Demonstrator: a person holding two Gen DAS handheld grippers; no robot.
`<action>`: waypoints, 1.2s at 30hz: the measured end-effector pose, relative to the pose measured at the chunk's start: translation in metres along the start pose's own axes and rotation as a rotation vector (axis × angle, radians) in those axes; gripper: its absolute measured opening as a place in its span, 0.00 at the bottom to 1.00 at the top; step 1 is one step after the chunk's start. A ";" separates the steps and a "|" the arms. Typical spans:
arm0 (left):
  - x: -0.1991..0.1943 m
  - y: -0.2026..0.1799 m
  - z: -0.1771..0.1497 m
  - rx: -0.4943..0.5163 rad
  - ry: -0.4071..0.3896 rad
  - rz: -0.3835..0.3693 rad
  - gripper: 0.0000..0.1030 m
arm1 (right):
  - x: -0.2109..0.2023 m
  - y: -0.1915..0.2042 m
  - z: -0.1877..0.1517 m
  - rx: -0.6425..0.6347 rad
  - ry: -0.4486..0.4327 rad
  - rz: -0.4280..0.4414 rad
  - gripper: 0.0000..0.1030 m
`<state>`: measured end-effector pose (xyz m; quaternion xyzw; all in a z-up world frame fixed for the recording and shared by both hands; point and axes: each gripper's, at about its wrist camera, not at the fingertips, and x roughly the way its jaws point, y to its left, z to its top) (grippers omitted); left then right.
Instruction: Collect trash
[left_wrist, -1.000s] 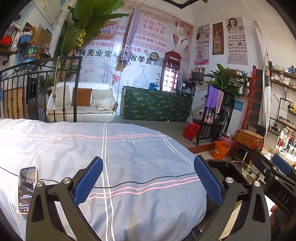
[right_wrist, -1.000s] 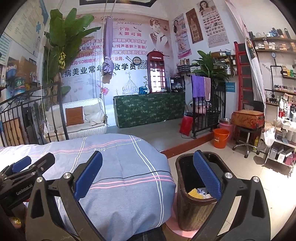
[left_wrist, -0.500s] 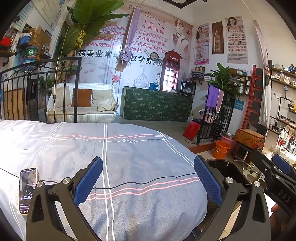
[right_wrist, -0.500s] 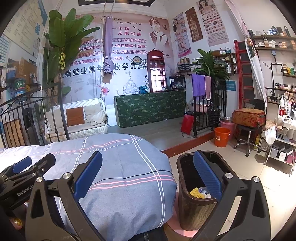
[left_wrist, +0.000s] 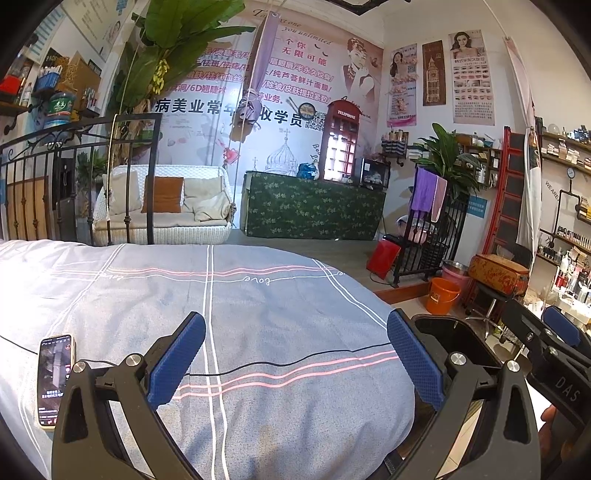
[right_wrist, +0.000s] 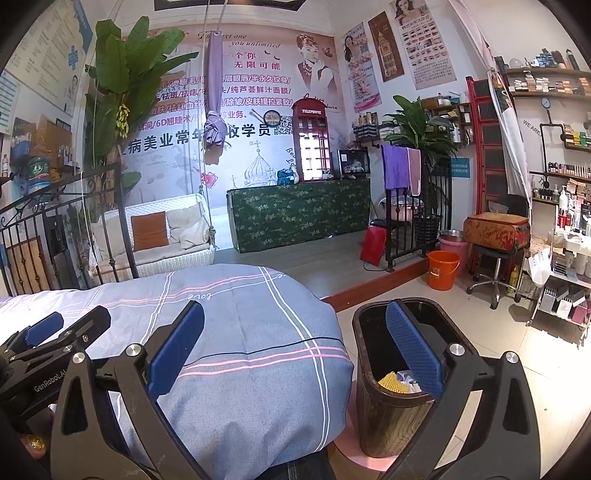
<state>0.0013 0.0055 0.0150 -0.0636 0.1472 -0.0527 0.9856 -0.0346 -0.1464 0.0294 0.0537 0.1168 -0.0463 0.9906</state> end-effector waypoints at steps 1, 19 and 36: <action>0.000 -0.001 0.000 0.001 0.001 0.002 0.94 | 0.000 0.000 -0.001 0.000 0.003 0.001 0.94; 0.001 -0.001 0.001 0.002 0.003 0.004 0.94 | 0.002 0.002 -0.003 0.000 0.010 0.001 0.94; 0.007 0.007 -0.004 -0.004 0.031 0.013 0.94 | 0.004 0.004 -0.005 0.003 0.017 -0.001 0.94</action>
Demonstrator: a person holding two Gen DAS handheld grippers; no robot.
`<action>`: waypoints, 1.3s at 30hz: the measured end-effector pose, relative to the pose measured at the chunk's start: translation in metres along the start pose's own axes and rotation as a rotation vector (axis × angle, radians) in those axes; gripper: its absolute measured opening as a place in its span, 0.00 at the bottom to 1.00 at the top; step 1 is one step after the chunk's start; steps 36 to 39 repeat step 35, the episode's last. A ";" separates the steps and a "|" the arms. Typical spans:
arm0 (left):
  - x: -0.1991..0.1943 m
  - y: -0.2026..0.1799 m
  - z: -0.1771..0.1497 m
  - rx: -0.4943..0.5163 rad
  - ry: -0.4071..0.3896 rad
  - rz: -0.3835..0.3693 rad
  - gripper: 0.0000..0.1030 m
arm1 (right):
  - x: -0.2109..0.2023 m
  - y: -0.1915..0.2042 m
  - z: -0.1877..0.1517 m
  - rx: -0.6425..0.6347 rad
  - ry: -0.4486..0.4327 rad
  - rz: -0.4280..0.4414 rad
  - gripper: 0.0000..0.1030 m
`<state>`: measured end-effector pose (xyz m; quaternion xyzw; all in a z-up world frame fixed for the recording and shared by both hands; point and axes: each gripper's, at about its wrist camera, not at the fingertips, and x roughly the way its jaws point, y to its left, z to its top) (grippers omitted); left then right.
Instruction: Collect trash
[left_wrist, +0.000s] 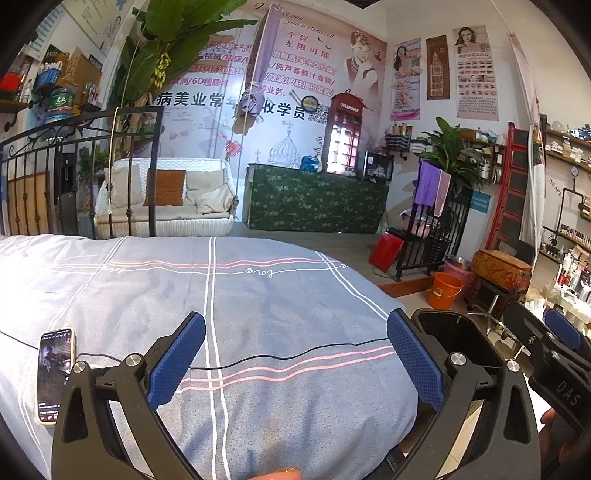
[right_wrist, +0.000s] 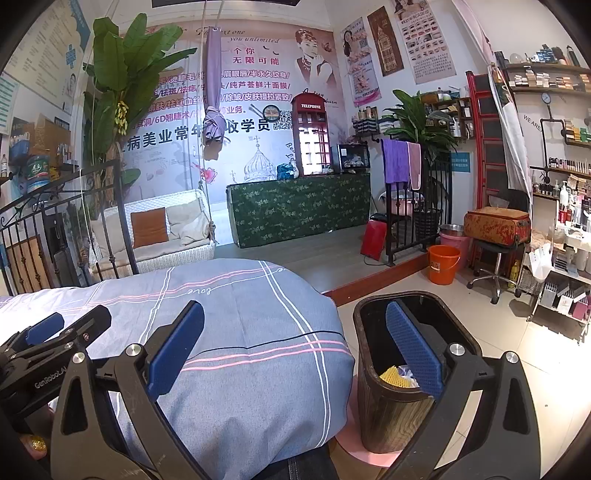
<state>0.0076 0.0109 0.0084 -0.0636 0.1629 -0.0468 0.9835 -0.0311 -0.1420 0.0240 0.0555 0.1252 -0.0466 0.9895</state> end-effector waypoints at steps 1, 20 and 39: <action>0.000 0.000 0.000 0.000 0.000 0.001 0.94 | 0.000 0.000 0.000 0.000 0.000 0.000 0.94; 0.000 0.008 0.000 0.007 0.015 -0.006 0.94 | 0.002 0.004 -0.007 0.003 0.007 0.002 0.94; 0.001 0.008 -0.002 0.009 0.031 -0.003 0.94 | 0.006 0.007 -0.008 0.006 0.022 0.006 0.94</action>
